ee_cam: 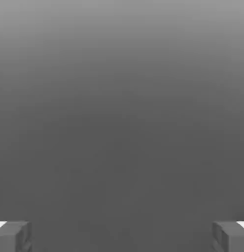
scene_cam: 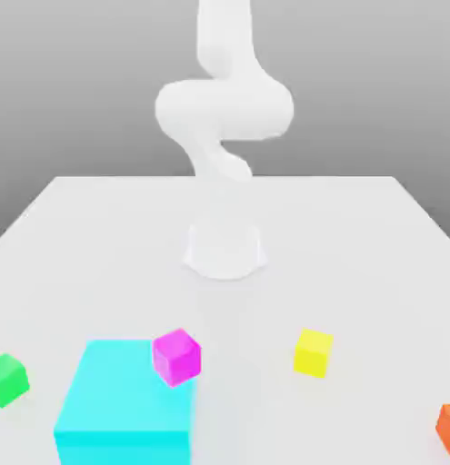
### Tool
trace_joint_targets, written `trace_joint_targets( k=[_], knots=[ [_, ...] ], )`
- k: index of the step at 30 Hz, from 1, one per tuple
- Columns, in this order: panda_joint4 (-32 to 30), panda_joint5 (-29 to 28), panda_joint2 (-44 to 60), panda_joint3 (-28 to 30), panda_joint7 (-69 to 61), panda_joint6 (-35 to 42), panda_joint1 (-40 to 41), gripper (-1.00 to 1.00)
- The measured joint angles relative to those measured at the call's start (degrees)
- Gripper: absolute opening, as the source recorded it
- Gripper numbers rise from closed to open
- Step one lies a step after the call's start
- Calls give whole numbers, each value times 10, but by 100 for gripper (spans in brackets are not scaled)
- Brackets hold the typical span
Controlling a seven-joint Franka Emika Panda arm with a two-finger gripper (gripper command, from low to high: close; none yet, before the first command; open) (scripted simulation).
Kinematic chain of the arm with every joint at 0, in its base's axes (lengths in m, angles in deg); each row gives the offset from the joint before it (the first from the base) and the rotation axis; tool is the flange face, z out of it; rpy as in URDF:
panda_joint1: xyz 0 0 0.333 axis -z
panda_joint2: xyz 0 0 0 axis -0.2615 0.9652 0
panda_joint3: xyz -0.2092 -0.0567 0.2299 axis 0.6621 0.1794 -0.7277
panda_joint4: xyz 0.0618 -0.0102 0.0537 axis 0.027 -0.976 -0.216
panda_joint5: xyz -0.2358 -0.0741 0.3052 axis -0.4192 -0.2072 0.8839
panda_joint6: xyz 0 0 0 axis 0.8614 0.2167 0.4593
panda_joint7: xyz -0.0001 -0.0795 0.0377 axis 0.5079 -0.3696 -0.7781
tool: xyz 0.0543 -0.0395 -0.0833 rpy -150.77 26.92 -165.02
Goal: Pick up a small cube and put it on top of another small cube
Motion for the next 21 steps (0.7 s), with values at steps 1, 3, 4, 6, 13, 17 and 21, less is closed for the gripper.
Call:
trace_joint_targets(
  k=[1, 3, 4, 6, 13, 17, 21],
  knots=[
    [2, 6, 23, 5, -23, -5, -16, 0],
    [6, 18, 66, 12, -67, -15, -43, 0],
    [8, 24, 87, 15, -89, -20, -56, 0],
    [12, 35, 129, 19, -132, -30, -81, 0],
    [25, 73, 275, 14, -280, -63, -148, 0],
    [33, 82, 357, -3, -355, -83, -180, 0],
    [40, 73, 439, -17, -419, -105, -213, 0]
  ],
)
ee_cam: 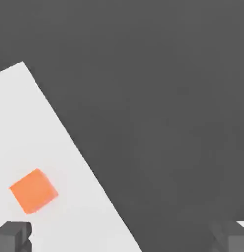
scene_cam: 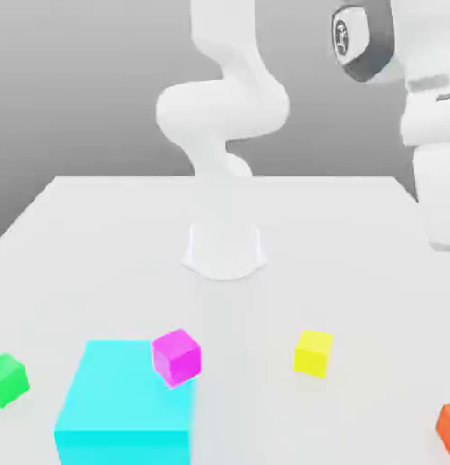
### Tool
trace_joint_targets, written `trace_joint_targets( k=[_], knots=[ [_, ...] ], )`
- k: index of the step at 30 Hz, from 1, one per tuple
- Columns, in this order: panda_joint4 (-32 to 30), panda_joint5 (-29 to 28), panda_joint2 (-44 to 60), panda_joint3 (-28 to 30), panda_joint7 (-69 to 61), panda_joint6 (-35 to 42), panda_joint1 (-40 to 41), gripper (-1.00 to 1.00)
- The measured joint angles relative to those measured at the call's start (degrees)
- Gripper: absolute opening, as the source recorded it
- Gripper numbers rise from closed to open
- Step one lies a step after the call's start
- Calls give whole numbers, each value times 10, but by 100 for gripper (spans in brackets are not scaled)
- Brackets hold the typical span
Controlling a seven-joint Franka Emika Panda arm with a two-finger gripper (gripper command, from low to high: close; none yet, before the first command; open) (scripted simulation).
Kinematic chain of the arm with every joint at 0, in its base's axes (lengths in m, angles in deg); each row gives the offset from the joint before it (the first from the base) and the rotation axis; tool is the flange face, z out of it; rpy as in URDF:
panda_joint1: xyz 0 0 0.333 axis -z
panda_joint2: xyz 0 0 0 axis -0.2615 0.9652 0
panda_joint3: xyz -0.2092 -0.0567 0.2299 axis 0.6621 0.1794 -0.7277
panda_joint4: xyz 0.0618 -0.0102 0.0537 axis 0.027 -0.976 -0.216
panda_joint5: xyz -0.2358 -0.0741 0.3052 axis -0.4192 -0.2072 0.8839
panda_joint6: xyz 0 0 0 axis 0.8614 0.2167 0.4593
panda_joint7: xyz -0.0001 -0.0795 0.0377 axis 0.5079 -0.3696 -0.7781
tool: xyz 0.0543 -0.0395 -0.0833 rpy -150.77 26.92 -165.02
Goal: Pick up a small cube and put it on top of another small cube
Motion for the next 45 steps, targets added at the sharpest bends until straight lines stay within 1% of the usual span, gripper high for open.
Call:
trace_joint_targets(
  k=[4, 10, 14, 15, 21, 23, 27, 35, 40, 45],
  knots=[
    [6, -28, 80, -15, -50, -23, -18, 0],
    [17, -102, 197, -25, -99, -60, -58, 0],
    [34, -118, 281, -19, -100, -118, -68, 0],
    [36, -119, 292, -18, -99, -126, -69, -100],
    [37, -118, 297, -17, -100, -129, -70, -100],
    [32, -117, 275, -18, -101, -112, -69, -100],
    [9, -109, 197, -17, -112, -57, -56, -100],
    [-88, -105, 37, 58, -179, 1, 40, -100],
    [-152, -115, -57, 97, -215, 30, 133, -100],
    [-218, -130, -145, 137, -249, 54, 182, -100]
  ],
)
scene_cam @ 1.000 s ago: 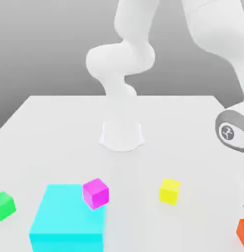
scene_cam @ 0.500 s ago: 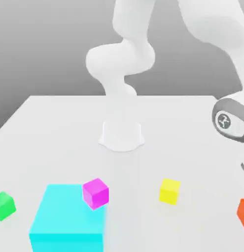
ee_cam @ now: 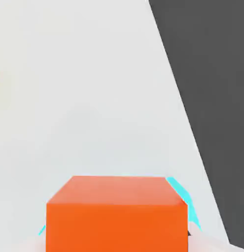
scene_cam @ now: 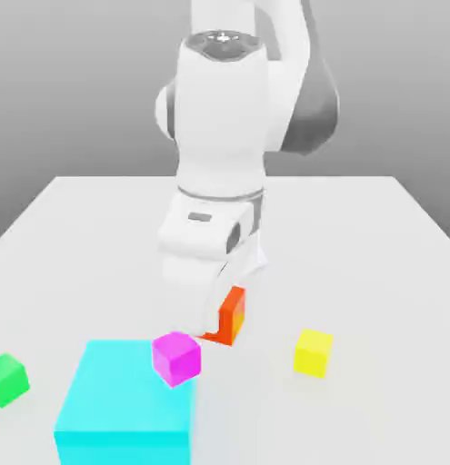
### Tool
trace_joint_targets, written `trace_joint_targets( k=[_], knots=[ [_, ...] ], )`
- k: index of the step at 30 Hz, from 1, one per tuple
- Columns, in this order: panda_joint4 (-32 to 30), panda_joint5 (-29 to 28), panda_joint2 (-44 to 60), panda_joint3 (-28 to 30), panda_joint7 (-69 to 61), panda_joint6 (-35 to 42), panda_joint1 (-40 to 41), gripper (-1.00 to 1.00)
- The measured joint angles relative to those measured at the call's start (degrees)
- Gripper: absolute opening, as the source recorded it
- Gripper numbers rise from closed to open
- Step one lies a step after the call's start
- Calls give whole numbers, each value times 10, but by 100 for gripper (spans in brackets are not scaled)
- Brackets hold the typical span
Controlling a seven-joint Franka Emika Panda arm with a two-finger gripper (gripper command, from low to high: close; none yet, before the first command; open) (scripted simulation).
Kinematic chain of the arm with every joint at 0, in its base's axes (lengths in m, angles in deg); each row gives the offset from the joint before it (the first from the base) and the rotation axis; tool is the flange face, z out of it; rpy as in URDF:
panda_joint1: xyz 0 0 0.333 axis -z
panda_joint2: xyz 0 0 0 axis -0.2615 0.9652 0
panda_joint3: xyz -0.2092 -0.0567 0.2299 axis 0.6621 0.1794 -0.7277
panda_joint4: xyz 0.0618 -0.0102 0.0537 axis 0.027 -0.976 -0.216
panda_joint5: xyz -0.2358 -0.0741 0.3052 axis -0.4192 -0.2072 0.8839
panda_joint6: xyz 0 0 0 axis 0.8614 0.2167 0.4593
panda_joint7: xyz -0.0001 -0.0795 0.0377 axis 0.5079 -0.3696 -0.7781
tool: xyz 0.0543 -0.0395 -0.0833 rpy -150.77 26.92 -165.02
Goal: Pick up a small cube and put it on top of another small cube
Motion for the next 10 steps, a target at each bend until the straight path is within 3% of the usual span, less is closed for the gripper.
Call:
trace_joint_targets(
  k=[6, 7, 10],
  knots=[
    [-37, 22, 60, 19, -29, -95, 7, -100],
    [-39, 25, 70, 19, -31, -107, 7, 100],
    [-39, 25, 70, 19, -31, -107, 7, 100]
  ],
)
